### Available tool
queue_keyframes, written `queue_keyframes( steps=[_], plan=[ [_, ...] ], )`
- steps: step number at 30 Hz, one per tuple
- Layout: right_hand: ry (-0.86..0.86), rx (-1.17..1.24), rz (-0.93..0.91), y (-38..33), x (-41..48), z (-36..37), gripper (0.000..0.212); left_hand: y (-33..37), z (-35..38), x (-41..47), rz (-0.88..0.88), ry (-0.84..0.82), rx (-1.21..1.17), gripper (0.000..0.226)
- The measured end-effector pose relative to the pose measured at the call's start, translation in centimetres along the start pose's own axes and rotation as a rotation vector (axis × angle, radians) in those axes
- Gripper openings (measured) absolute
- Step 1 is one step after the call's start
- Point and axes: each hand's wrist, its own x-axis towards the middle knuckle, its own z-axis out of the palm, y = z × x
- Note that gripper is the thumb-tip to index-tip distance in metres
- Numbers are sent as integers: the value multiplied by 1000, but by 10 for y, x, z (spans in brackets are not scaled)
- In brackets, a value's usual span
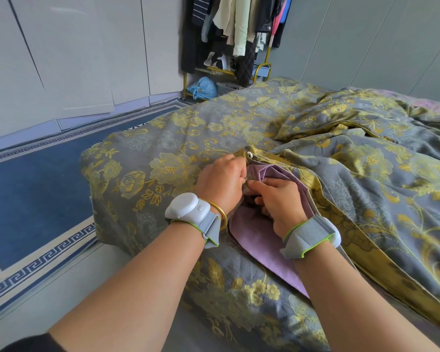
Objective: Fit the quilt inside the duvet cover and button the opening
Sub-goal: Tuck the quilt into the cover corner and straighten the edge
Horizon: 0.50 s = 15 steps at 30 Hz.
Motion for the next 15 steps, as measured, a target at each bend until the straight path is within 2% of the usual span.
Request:
queue_keyframes(
  steps=[5, 10, 12, 15],
  plan=[
    [-14, -7, -10, -3, 0, -1, 15, -2, 0, -2, 105, 75, 27, 9],
    [-86, 189, 158, -4, 2, -2, 19, -4, 5, -5, 240, 157, 65, 7],
    [-103, 254, 169, -4, 2, -2, 22, -4, 5, -5, 115, 153, -80, 7],
    [-103, 215, 76, -1, 1, -4, 23, -3, 2, 3, -345, 37, -490, 13]
  ],
)
